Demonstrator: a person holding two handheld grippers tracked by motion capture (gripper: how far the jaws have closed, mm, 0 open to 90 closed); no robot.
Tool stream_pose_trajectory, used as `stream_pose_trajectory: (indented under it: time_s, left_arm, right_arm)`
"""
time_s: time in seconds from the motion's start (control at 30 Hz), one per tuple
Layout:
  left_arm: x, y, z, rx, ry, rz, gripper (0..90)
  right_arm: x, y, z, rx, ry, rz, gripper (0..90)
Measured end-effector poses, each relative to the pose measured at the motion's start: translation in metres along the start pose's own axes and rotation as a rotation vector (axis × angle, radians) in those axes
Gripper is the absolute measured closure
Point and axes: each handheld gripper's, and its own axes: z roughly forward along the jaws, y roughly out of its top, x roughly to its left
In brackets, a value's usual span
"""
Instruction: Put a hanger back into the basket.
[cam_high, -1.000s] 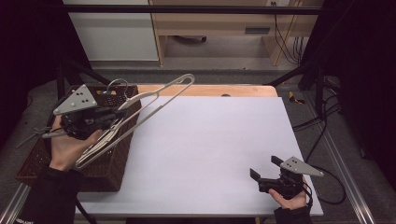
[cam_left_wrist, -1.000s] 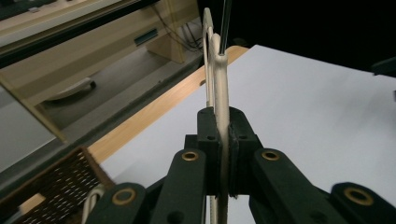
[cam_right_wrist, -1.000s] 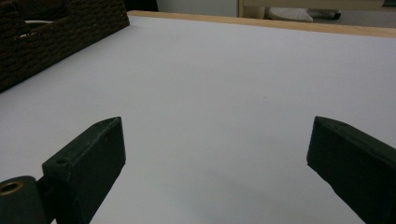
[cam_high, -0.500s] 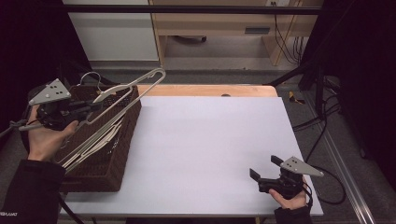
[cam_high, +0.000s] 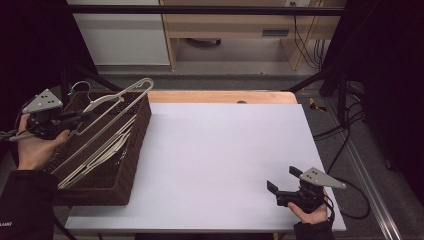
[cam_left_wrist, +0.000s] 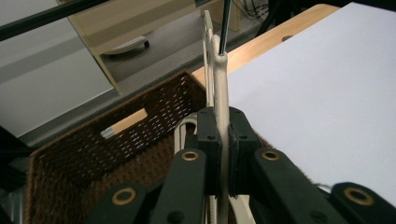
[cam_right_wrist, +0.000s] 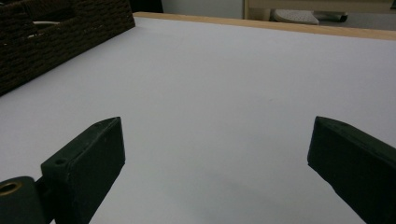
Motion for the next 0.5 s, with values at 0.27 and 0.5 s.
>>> stream_pose_trajectory:
  time_s: [0.27, 0.5]
  left_arm:
    - [0.007, -0.018, -0.003, 0.028, 0.020, 0.026, 85.9]
    - [0.014, -0.036, 0.000, 0.067, 0.045, 0.042, 86.0]
  right_arm:
    - [0.000, 0.000, 0.000, 0.003, -0.002, -0.006, 4.5]
    - [-0.001, 0.000, 0.001, 0.004, -0.004, -0.012, 4.6]
